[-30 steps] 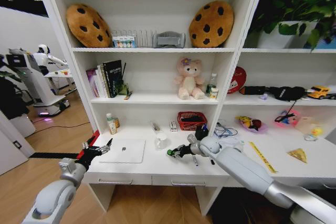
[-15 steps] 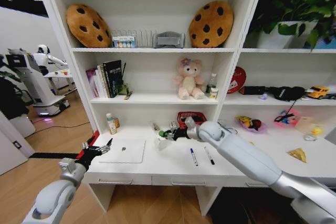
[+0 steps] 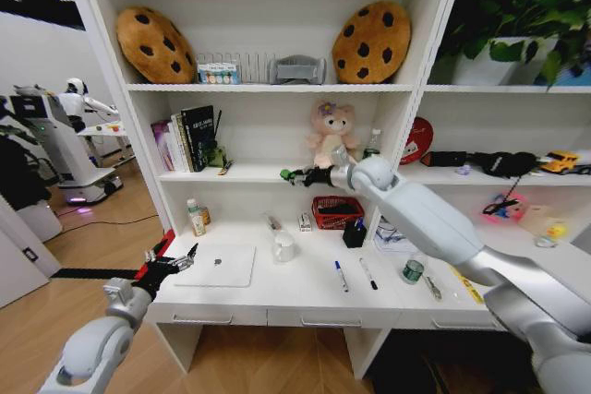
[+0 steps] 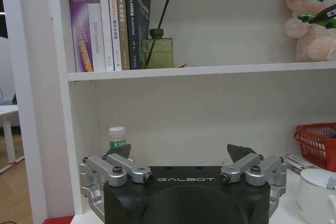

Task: Organize the objects on the table.

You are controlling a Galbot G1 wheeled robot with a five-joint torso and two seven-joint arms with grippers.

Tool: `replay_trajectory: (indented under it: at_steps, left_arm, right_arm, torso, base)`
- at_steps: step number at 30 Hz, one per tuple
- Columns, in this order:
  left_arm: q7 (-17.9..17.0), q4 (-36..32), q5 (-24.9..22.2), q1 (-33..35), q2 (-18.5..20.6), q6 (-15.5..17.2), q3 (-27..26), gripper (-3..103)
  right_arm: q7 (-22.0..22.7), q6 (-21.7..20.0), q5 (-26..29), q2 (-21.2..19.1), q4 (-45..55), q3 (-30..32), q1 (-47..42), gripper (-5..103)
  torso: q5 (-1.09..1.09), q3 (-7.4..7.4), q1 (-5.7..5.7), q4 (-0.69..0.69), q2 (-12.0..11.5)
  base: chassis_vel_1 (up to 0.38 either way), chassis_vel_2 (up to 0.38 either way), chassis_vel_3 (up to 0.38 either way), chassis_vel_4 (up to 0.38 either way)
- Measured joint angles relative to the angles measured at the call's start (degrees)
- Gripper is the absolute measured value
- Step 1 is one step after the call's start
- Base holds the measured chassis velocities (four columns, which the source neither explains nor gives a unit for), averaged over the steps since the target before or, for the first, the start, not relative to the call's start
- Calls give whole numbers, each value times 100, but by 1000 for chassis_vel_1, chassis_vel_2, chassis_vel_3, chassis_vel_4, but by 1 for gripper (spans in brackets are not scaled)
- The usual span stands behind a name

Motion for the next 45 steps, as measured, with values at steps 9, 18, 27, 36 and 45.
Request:
replay_trajectory:
  at_steps: [9,18,27,36,45]
  left_arm:
    - [-6,1,0,0,0,0,0,100]
    - [-6,0,0,0,0,0,0,100]
    - [-6,0,0,0,0,0,0,100]
    - [-6,0,0,0,0,0,0,100]
    - [-6,1,0,0,0,0,0,100]
  right_arm:
    - [-87,517,-428,1256,-2131,-252,582,34]
    - [-56,730,-470,1552,-3106,-127,580,34]
    - [137,835,-446,1604,-3206,-13,357,34]
    - [331,1154,-719,1653,-3291,-19,286,59]
    - [644,954,-549,1450,-2510,-50,244,92]
  torso:
    - [0,0,1,4,0]
    - [1,0,0,-1,0]
    - [1,0,0,2,0]
    - [2,0,0,0,0]
    - [1,0,0,1,0]
  base:
    - [0,0,0,0]
    - [0,0,0,0]
    - [0,0,0,0]
    - [0,0,0,0]
    - [0,0,0,0]
